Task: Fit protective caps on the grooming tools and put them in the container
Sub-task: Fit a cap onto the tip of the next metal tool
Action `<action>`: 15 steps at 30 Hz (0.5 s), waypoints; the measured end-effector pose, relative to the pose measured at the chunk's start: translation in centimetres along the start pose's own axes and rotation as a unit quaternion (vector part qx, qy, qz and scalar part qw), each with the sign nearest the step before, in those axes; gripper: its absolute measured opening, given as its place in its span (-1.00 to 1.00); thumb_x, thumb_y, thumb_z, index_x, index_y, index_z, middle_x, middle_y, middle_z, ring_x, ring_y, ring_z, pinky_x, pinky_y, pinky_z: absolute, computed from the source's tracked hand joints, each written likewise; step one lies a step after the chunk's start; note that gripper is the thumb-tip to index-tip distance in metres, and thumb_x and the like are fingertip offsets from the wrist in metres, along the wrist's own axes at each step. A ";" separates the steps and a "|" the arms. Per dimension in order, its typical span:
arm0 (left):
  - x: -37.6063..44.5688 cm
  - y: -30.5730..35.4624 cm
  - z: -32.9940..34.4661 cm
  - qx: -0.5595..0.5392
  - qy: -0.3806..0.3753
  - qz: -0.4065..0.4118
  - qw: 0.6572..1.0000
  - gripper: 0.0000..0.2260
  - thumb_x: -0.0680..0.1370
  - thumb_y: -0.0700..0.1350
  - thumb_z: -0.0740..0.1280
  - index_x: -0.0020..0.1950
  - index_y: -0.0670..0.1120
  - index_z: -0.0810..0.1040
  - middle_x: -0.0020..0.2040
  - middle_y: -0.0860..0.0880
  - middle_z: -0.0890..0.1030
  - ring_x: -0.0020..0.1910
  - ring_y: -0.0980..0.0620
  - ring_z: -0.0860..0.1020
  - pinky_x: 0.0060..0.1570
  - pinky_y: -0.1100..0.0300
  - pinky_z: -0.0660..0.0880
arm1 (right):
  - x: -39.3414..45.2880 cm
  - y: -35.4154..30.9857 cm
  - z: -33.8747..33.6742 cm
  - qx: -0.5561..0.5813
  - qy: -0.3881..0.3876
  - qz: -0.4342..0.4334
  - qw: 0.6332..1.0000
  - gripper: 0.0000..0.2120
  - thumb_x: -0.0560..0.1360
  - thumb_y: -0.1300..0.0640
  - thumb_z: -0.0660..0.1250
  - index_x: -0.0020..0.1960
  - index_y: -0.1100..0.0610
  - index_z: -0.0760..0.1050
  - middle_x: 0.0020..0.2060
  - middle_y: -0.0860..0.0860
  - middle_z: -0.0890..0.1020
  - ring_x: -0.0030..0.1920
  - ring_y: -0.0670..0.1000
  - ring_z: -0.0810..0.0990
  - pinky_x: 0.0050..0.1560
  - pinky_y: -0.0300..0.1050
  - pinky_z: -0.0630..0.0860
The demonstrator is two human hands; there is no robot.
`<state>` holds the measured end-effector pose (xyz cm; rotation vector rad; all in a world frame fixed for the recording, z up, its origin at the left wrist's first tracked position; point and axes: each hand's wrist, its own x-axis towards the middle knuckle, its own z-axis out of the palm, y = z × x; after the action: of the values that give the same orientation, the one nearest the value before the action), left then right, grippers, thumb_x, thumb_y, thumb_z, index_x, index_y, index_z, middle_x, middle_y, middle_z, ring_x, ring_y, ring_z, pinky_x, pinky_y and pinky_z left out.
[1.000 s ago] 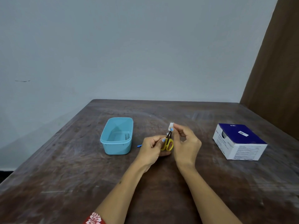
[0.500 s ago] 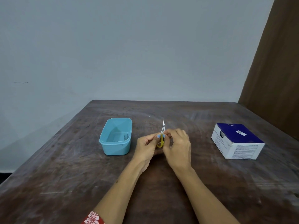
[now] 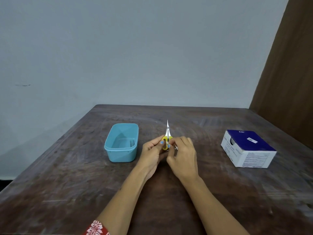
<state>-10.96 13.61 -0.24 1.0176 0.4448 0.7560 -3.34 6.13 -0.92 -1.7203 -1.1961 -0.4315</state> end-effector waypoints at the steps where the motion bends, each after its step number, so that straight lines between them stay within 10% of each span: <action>1: 0.0 0.0 0.0 -0.003 0.003 0.001 1.000 -0.77 0.57 -0.31 0.20 0.13 -0.16 0.59 -0.07 -0.10 0.70 -0.12 0.06 0.66 -0.21 0.27 0.58 | 0.0 0.0 0.0 0.005 -0.001 0.000 1.000 -0.89 0.35 0.38 0.34 -0.18 0.21 0.55 -0.24 0.04 0.58 -0.17 0.06 0.48 -0.16 -0.09 0.47; 15: -0.3 0.2 0.4 0.009 -0.019 -0.010 1.000 -0.76 0.59 -0.27 0.17 0.17 -0.27 0.55 -0.10 -0.16 0.65 -0.15 0.01 0.64 -0.15 0.19 0.62 | 0.2 0.0 0.1 0.037 0.046 0.011 0.998 -0.90 0.41 0.37 0.39 -0.11 0.23 0.60 -0.21 0.06 0.62 -0.16 0.07 0.53 -0.13 -0.18 0.43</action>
<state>-11.02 13.22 0.13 1.0423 0.4286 0.7141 -3.28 6.36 -0.82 -1.6309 -1.1137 -0.4426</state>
